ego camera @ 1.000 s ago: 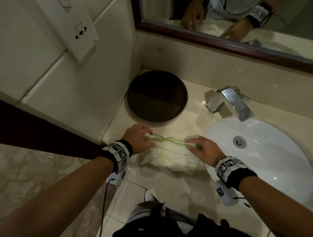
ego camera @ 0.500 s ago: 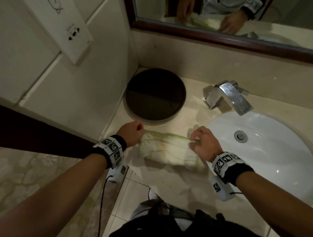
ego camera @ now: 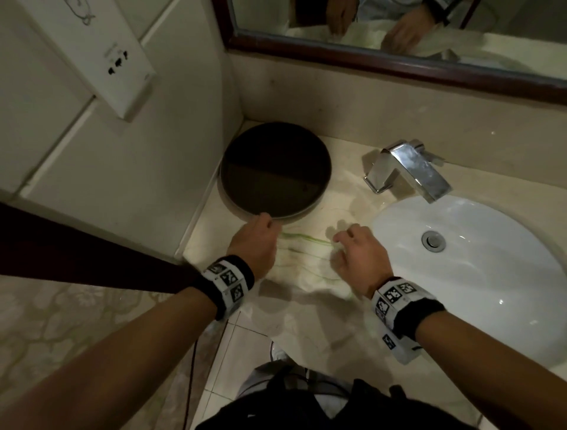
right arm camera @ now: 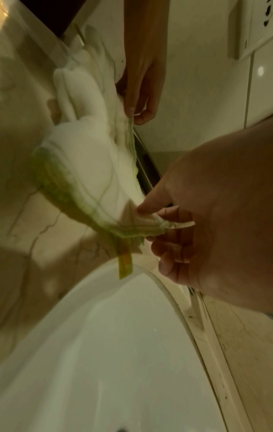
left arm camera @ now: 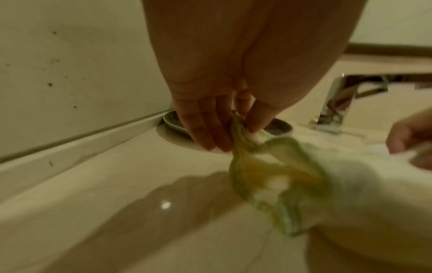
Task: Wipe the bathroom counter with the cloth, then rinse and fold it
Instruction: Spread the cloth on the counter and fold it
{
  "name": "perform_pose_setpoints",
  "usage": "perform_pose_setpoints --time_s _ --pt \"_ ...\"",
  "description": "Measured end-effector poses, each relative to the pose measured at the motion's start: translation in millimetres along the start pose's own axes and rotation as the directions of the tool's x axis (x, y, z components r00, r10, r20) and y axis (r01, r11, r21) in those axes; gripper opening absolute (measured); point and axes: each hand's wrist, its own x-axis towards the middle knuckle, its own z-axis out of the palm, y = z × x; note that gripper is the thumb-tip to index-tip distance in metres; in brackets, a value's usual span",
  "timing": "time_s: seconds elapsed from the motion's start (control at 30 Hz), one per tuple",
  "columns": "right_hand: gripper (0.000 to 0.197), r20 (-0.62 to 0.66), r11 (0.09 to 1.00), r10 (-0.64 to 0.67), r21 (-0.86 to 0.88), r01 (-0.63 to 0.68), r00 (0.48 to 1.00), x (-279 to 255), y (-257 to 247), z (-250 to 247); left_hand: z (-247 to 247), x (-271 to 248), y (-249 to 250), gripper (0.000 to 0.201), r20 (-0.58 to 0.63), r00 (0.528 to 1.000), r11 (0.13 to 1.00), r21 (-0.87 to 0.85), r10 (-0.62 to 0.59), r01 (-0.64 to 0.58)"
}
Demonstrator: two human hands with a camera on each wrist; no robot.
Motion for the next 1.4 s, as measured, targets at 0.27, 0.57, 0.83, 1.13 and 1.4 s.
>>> perform_pose_setpoints --time_s 0.27,0.57,0.83,1.13,1.4 --pt "0.053 0.411 0.99 -0.079 -0.078 0.121 0.908 -24 -15 47 50 -23 5 0.064 0.285 0.957 0.995 0.054 0.06 -0.079" --pt "0.056 0.366 0.965 -0.132 -0.167 0.204 0.921 -37 1 60 65 -33 -16 0.07 0.305 0.947 0.983 0.117 0.1 -0.142" --pt "0.064 0.399 0.982 -0.079 -0.126 0.14 0.913 -37 -16 52 35 -30 -4 0.056 0.225 0.974 0.988 -0.149 -0.011 0.045" --pt "0.059 0.41 0.988 -0.079 -0.086 0.124 0.909 -38 -56 46 27 -38 -18 0.048 0.287 0.85 0.817 -0.263 -0.442 0.514" --pt "0.061 0.457 0.98 -0.005 -0.175 0.096 0.889 -42 -64 48 26 -37 -18 0.061 0.466 0.701 0.535 -0.453 -0.54 0.713"
